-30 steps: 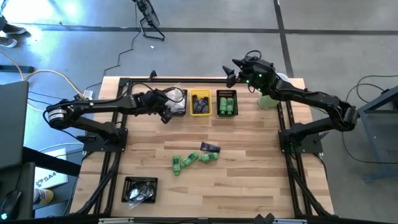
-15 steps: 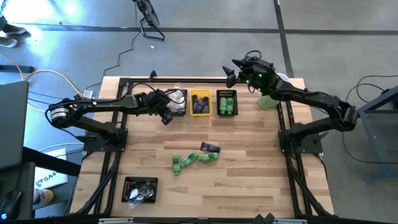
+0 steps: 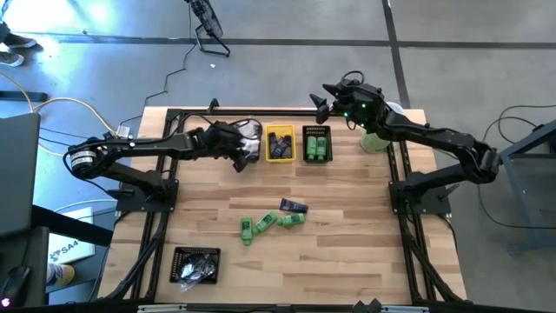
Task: Pick & Place Travel size toiletries
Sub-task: Put the cotton pack into the top left black bin, then put the green shampoo bottle into the top right black bin
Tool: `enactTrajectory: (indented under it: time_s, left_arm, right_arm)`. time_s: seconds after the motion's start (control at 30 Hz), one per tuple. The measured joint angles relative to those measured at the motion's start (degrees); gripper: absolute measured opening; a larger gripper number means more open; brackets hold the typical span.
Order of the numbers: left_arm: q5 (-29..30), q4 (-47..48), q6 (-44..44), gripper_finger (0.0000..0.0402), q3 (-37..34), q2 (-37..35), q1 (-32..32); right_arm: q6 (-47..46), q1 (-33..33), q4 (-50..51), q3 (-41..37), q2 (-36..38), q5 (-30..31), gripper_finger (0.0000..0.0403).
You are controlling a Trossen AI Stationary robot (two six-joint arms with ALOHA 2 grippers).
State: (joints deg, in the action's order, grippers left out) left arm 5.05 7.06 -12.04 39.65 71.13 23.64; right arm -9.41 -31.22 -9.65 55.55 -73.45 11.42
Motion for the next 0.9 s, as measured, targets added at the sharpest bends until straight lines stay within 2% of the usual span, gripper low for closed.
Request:
enactTrajectory:
  time_s: [0.2,0.4,0.5,0.67,0.9]
  left_arm:
    - [-0.64,-1.54,-0.54,0.0177,4.09,-0.26,0.00]
    - [-7.99,-2.27,-1.27,0.0171,7.07,-0.27,2.45]
    - [-12.72,-6.24,-4.43,0.0148,7.07,-0.26,5.34]
    - [-17.72,-10.70,-4.67,0.0088,7.11,-0.26,6.73]
    - [-17.38,-10.76,-4.60,0.0029,7.11,-0.26,6.73]
  right_arm:
    - [0.02,0.11,0.02,0.00,-0.02,-0.04,0.0281]
    - [-0.47,0.11,0.84,0.00,-0.02,-4.73,0.0281]
    - [-1.07,0.11,2.27,0.00,-0.02,-6.50,0.0281]
    - [-1.47,0.09,4.46,0.00,-0.02,-10.24,0.0281]
    - [-3.40,0.56,8.31,0.00,-0.02,-22.94,0.0281]
